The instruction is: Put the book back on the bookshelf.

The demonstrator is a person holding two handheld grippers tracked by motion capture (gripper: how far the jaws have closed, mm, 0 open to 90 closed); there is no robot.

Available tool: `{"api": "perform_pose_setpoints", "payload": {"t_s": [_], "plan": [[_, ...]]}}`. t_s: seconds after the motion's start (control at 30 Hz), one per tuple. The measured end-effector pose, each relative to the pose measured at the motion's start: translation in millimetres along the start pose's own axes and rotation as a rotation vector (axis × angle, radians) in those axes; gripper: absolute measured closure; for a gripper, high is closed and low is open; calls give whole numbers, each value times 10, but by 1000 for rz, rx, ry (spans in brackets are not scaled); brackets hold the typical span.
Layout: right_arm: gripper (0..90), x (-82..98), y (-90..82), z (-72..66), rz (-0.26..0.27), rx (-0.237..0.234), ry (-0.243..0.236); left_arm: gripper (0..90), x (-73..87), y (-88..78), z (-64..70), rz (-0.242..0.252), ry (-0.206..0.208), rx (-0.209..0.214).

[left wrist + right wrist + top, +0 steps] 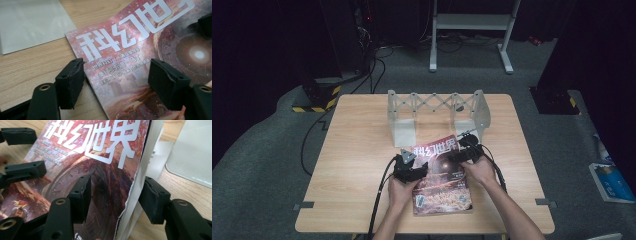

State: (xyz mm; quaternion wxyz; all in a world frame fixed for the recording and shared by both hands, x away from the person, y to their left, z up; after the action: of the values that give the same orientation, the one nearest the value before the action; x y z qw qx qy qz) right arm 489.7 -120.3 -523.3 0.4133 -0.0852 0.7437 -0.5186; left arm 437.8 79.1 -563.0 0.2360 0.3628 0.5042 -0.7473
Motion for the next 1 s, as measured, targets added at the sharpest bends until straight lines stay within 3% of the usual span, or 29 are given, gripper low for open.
{"api": "perform_pose_setpoints", "payload": {"t_s": [0.2, 0.33, 0.43, 0.57, 0.7, 0.83, 1.0], "plan": [[422, 8, 33, 13, -8, -10, 13, 293, 1, 0, 0, 0, 1, 0], [443, -18, -35, -67, 29, -32, -28, 293, 1, 0, 2, 1, 0, -2], [444, -23, -5, -113, 14, -20, -56, 293, 1, 1, 2, 3, -2, -2], [463, -22, 24, -81, 4, -22, -24, 293, 1, 0, 2, 2, -2, -2], [508, -24, 2, -80, 16, -25, -25, 292, 2, -3, 2, 0, 0, -1], [571, -25, 14, -95, 11, -29, -55, 282, 4, -8, 5, -4, 8, 3], [704, -9, 33, -113, 9, -93, -61, 240, 7, -2, 19, -14, 19, 18]]}}
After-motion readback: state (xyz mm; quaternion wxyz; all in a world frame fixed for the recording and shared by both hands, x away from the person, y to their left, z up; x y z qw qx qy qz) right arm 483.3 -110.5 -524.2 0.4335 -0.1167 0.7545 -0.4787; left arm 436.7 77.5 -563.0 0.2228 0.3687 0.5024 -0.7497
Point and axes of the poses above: each handheld gripper's, and its own axes: y roughly forward along the jaws, x roughly out of its underside, z roughly to its right, the point moved 5 cm from there along y, roughly forward along the jaws, and after that the axes turned 10 degrees about -y, right-handed, at the moved point
